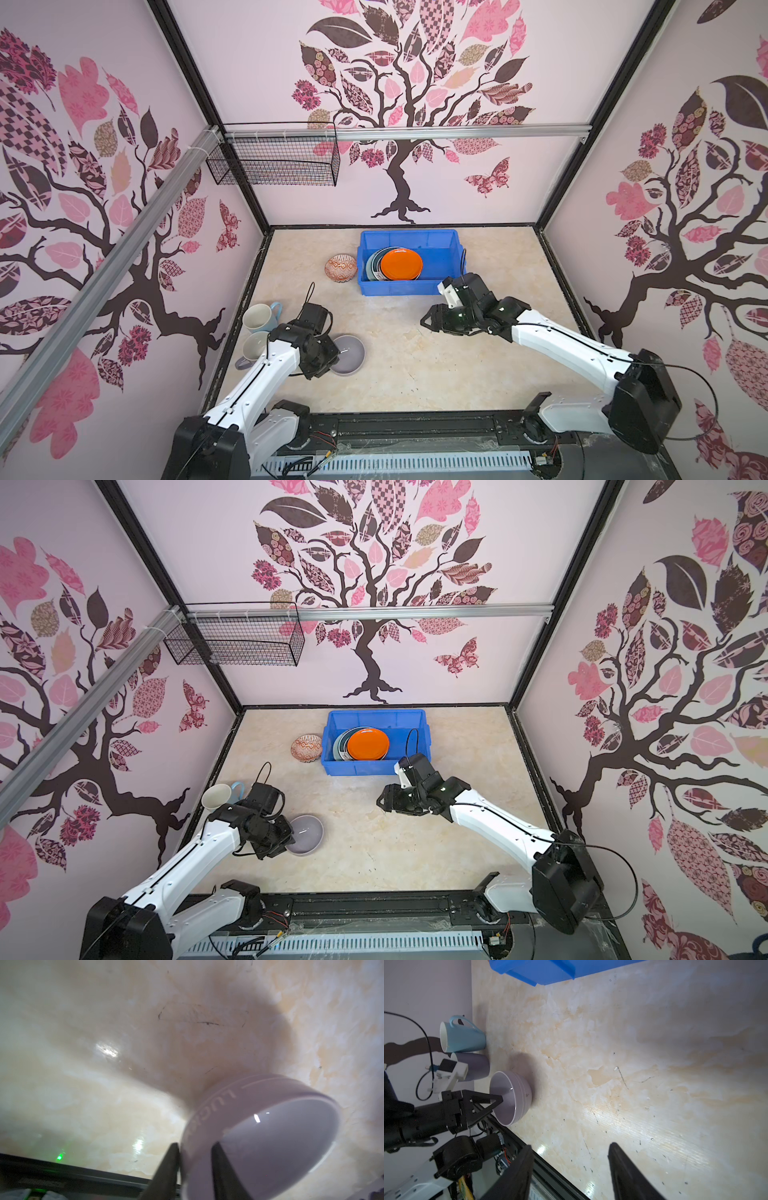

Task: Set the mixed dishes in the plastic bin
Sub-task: 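Grip the lavender bowl rim with the left gripper, then lift the lavender bowl with the left gripper and carry it over the bin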

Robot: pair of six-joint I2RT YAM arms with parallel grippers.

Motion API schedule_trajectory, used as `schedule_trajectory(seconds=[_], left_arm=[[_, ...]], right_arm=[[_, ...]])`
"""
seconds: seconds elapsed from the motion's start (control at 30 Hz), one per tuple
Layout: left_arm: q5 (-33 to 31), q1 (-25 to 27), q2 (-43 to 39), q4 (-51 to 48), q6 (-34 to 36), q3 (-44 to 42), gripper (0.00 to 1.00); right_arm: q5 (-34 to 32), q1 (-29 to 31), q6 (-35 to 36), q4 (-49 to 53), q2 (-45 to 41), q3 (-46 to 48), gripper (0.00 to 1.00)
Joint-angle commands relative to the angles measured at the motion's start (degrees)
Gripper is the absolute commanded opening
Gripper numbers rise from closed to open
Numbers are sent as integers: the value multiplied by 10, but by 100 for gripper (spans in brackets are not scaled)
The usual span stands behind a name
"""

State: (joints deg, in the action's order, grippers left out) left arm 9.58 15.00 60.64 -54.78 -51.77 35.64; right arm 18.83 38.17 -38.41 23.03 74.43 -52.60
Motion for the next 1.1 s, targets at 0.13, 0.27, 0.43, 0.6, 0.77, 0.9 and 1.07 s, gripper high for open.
schedule_trajectory(seconds=[0.13,0.27,0.43,0.6,0.77,0.9,1.07], left_arm=[[13,1,47,36,28,8,6],[13,1,69,38,41,31,3],[12,2,89,22,64,81,0],[-26,2,96,-14,104,156,1],[-54,2,142,-34,134,250,2],[-54,7,201,-42,147,334,2],[-65,16,294,-45,157,454,3]], right_arm=[[-13,-3,28,40,-12,-36,100],[-20,-10,33,54,-8,-45,100],[-13,-43,46,70,-9,-54,100],[-2,-76,69,85,-4,-69,100],[12,-102,92,93,13,-91,100],[19,-120,101,97,23,-105,100],[26,-150,113,106,26,-117,100]])
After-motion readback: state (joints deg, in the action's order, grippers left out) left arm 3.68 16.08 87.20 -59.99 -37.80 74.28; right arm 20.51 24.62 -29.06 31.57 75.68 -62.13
